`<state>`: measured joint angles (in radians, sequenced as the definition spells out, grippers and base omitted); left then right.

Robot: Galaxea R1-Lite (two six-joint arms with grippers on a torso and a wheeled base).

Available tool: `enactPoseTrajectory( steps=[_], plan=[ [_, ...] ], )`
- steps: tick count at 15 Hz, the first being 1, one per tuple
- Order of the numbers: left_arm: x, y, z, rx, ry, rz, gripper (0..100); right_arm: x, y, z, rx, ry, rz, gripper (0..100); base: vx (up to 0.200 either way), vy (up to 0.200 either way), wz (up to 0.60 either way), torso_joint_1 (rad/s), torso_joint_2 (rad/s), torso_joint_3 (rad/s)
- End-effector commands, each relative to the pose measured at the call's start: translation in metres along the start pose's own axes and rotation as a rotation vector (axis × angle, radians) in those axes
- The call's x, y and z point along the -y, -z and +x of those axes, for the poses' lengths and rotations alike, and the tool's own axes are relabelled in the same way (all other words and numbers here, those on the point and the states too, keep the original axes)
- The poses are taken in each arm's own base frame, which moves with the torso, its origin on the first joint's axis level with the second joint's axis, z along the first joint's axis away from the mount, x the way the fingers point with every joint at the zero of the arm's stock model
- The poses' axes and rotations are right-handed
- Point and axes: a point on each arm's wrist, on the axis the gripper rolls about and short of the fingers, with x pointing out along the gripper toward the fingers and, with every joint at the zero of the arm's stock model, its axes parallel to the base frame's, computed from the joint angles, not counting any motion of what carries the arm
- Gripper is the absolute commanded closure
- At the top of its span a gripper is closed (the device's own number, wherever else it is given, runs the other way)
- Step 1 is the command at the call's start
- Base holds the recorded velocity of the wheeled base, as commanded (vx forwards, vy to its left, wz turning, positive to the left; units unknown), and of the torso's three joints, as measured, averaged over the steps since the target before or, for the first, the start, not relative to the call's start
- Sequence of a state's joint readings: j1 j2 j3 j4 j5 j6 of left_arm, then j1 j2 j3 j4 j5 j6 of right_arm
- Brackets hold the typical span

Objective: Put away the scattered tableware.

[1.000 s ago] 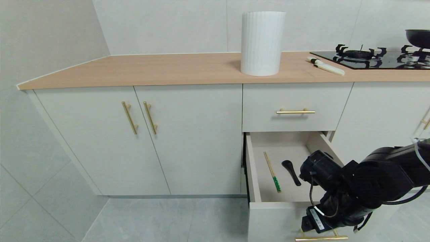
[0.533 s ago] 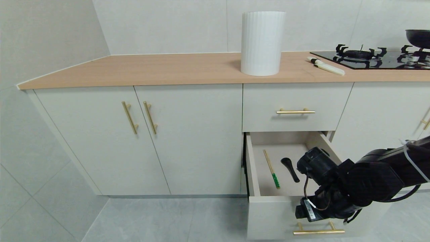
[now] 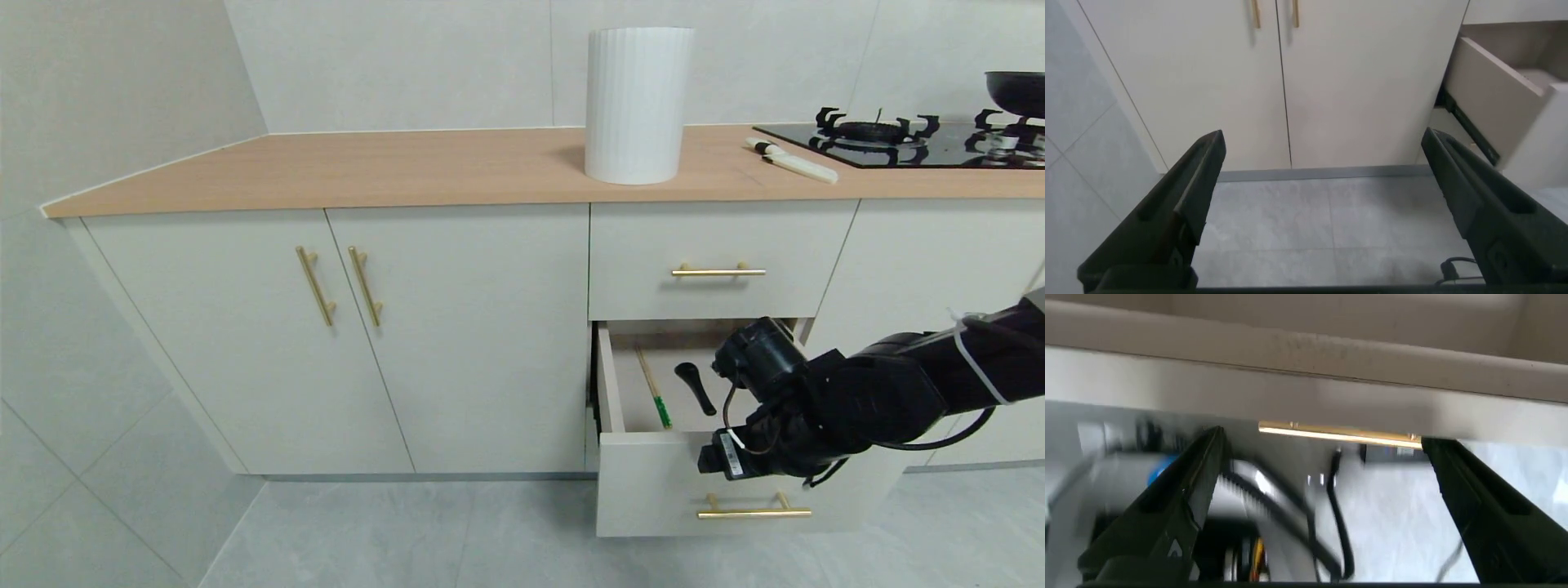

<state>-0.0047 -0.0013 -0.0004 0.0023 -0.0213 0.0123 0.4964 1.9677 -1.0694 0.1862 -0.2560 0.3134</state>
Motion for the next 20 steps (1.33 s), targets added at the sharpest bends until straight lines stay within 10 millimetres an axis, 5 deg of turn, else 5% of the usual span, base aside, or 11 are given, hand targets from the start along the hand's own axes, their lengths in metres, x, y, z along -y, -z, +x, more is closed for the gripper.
enactPoseTrajectory(
  steps=[1, 14, 20],
  plan=[
    [0.0, 0.0, 0.0, -0.001, 0.0, 0.0, 0, -0.004, -0.013, 0.014, 0.005, 0.004, -0.006, 0, 0.0, 0.0, 0.0, 0.0, 0.0, 0.0],
    [0.0, 0.0, 0.0, -0.002, 0.002, 0.0, 0, -0.017, -0.031, 0.066, 0.169, 0.073, 0.078, 0, 0.0, 0.0, 0.0, 0.0, 0.0, 0.0],
    [0.0, 0.0, 0.0, -0.001, 0.0, 0.0, 0, -0.002, -0.043, 0.089, 0.272, 0.083, 0.155, 0, 0.0, 0.0, 0.0, 0.0, 0.0, 0.0]
  ],
)
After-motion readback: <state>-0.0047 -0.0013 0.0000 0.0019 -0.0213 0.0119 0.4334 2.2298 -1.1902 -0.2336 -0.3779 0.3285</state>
